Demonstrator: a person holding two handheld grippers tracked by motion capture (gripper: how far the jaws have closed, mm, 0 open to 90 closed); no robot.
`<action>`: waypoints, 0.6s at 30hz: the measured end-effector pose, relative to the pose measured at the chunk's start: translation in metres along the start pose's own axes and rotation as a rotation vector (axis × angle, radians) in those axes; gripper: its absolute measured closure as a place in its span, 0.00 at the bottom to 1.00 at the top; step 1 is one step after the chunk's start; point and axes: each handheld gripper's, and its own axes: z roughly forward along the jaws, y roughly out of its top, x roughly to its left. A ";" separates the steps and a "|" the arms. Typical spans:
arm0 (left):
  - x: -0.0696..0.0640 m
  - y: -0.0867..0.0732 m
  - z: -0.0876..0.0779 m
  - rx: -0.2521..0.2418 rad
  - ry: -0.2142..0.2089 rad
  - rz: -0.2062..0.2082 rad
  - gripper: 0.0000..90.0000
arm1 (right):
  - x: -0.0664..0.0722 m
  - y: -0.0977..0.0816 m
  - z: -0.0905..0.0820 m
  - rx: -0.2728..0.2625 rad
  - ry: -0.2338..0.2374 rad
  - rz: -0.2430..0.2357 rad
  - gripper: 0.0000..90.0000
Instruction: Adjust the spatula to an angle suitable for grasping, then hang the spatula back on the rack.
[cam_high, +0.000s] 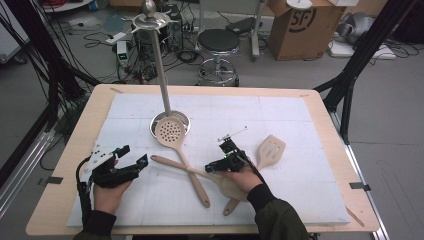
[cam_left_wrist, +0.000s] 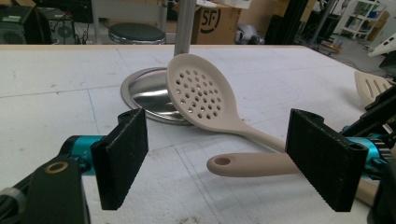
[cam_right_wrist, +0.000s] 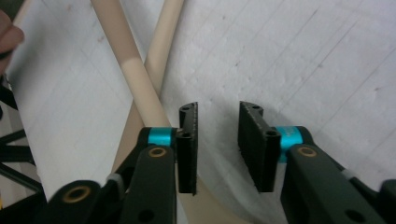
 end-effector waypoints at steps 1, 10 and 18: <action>0.000 0.000 0.000 0.000 0.002 0.001 0.24 | 0.000 0.000 0.000 -0.003 -0.001 0.007 0.70; -0.003 0.000 0.004 0.008 -0.003 0.009 0.24 | 0.006 0.011 -0.005 -0.071 0.038 -0.030 0.60; -0.002 0.000 0.005 0.008 -0.006 0.009 0.24 | 0.036 0.032 0.003 -0.119 0.088 -0.136 0.55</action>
